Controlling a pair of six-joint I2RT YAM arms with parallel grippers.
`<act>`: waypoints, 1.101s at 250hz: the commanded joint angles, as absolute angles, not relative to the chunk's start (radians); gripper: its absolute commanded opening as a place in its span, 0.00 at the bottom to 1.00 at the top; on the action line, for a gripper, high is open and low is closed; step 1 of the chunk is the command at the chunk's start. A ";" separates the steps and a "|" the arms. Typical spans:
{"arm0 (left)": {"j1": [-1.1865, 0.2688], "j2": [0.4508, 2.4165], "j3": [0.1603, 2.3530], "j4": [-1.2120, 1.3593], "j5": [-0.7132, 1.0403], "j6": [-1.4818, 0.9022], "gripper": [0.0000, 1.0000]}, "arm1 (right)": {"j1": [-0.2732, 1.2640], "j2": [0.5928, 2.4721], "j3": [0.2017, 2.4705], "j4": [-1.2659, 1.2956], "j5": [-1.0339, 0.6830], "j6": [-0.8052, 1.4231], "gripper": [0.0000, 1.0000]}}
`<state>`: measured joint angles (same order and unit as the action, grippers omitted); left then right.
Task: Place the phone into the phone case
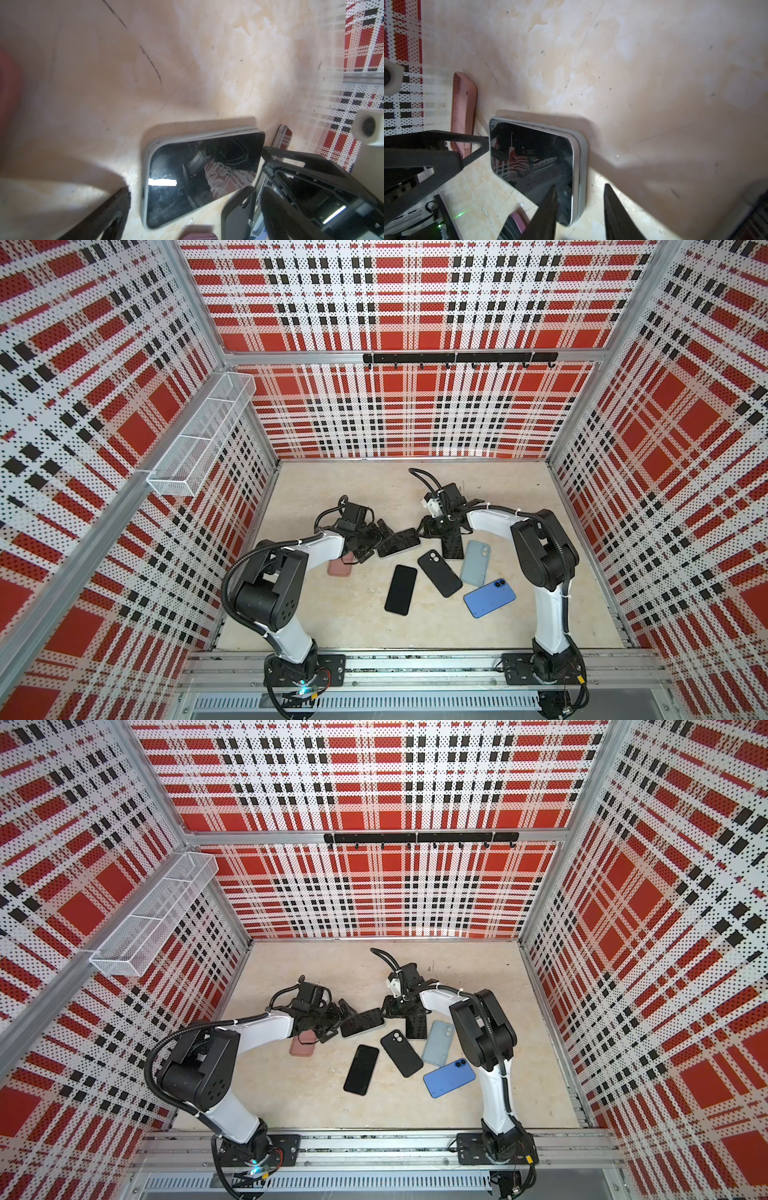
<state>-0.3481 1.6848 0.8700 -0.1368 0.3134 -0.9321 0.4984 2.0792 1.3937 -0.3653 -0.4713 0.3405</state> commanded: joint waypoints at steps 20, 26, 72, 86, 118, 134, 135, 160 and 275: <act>-0.345 1.728 0.867 -0.166 0.288 -0.919 0.98 | 0.499 2.142 1.435 -0.332 -0.600 0.324 0.42; -0.344 1.730 0.868 -0.160 0.292 -0.921 0.98 | 0.499 2.147 1.437 -0.334 -0.612 0.322 0.42; -0.353 1.742 0.868 -0.131 0.306 -0.932 0.98 | 0.500 2.169 1.443 -0.333 -0.716 0.308 0.43; -0.356 1.747 0.868 -0.121 0.310 -0.937 0.98 | 0.500 2.173 1.441 -0.329 -0.757 0.304 0.43; -0.363 1.759 0.864 -0.105 0.314 -0.947 0.98 | 0.500 2.164 1.417 -0.266 -0.861 0.310 0.42; -0.365 1.762 0.861 -0.103 0.313 -0.949 0.98 | 0.497 2.148 1.394 -0.210 -0.901 0.330 0.42; -0.365 1.762 0.862 -0.103 0.314 -0.950 0.98 | 0.497 2.147 1.392 -0.206 -0.904 0.331 0.42; -0.366 1.763 0.857 -0.099 0.312 -0.953 0.98 | 0.485 2.118 1.348 -0.096 -0.949 0.387 0.41; -0.365 1.769 0.847 -0.093 0.310 -0.956 0.98 | 0.437 2.048 1.220 0.204 -0.981 0.571 0.35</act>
<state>-0.3546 1.7187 0.8726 -0.0444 0.3180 -0.9455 0.4465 2.1124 1.2407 0.0536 -0.9497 0.5270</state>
